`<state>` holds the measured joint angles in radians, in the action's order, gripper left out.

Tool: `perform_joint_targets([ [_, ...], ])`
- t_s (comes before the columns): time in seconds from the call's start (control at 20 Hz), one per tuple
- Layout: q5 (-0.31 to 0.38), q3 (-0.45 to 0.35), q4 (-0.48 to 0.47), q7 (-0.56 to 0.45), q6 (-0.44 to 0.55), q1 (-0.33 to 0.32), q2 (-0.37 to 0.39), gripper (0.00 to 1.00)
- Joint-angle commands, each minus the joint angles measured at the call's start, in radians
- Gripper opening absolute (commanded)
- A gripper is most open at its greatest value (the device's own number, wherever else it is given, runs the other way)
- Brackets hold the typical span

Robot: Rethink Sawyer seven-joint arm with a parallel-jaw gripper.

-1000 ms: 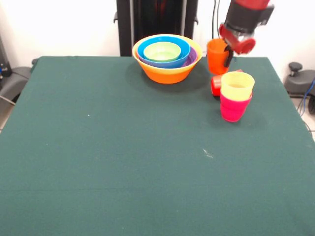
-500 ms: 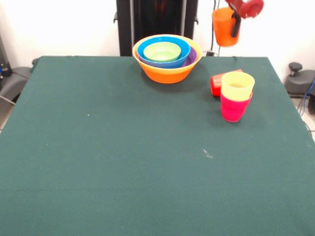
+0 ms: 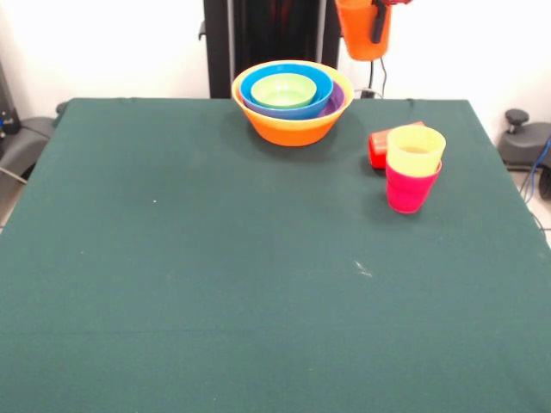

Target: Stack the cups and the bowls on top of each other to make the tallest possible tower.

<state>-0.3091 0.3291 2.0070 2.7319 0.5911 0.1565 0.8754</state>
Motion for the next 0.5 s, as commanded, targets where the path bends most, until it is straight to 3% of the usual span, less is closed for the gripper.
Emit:
perform_joint_targets([
  [0.05, 0.076, -0.008, -0.235, 0.114, 0.140, 0.025, -0.154, 0.00],
  [0.5, 0.023, 0.024, -0.434, 0.216, 0.237, 0.068, -0.288, 0.00],
])
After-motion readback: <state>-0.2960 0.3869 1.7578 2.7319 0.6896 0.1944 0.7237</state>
